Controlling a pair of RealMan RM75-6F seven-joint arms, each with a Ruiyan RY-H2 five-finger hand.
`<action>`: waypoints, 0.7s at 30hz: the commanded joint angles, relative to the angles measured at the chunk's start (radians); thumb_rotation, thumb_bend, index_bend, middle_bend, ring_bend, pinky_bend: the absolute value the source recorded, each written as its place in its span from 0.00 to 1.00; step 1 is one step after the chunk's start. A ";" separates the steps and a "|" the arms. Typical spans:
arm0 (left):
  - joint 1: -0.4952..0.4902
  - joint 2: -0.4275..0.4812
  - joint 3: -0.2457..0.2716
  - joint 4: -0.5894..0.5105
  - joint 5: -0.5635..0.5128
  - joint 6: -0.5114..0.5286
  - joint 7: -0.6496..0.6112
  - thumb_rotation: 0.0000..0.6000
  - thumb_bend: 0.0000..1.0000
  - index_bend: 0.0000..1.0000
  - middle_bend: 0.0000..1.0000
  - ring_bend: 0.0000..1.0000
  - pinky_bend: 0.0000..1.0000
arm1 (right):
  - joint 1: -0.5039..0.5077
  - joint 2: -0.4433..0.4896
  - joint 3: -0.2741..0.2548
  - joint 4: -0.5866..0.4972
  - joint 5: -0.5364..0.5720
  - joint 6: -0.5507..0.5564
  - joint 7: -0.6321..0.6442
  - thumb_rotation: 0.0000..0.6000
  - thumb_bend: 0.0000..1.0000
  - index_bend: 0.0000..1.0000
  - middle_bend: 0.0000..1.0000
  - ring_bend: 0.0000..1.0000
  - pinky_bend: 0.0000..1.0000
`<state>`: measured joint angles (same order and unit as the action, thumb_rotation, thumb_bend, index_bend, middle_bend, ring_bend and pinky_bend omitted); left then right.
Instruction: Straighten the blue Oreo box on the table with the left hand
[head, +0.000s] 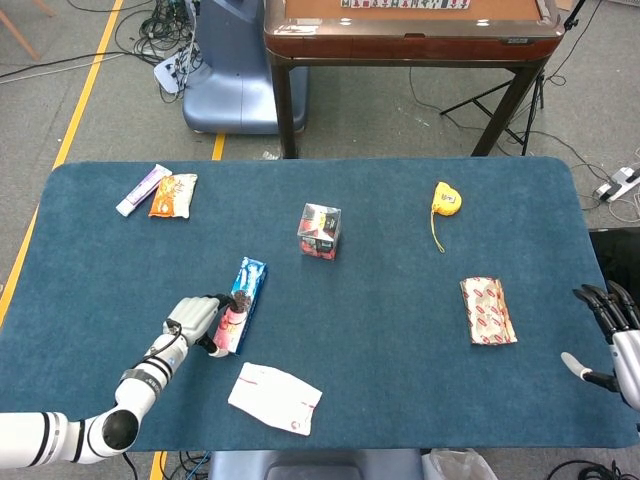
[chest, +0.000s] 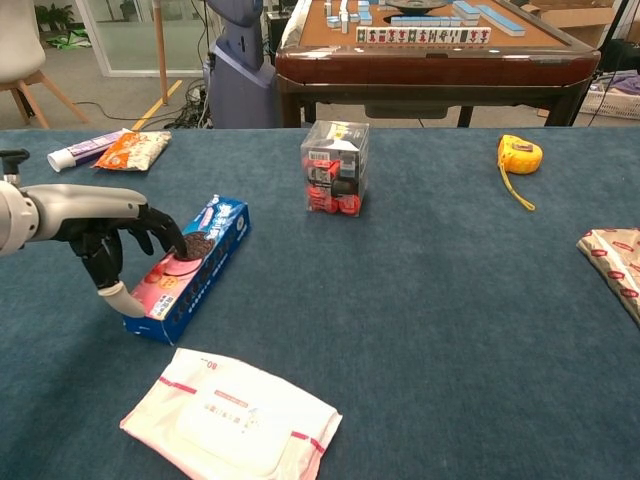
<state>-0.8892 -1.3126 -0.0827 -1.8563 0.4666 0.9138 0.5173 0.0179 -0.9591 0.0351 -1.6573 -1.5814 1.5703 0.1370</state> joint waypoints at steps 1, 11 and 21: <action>-0.006 0.005 -0.002 -0.001 0.005 -0.027 -0.022 1.00 0.00 0.23 0.20 0.19 0.33 | -0.003 0.002 0.000 -0.001 -0.003 0.006 0.003 1.00 0.15 0.18 0.16 0.03 0.31; -0.026 -0.012 0.009 0.002 0.026 -0.039 -0.045 1.00 0.00 0.23 0.20 0.19 0.33 | -0.011 0.007 0.002 -0.002 -0.005 0.020 0.014 1.00 0.15 0.18 0.16 0.03 0.31; -0.041 -0.010 0.004 -0.007 0.034 -0.093 -0.107 1.00 0.00 0.23 0.20 0.19 0.33 | -0.019 0.012 0.003 -0.001 -0.012 0.037 0.027 1.00 0.15 0.18 0.16 0.03 0.31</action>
<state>-0.9284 -1.3237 -0.0785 -1.8628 0.4989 0.8244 0.4136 -0.0012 -0.9478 0.0379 -1.6580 -1.5933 1.6067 0.1634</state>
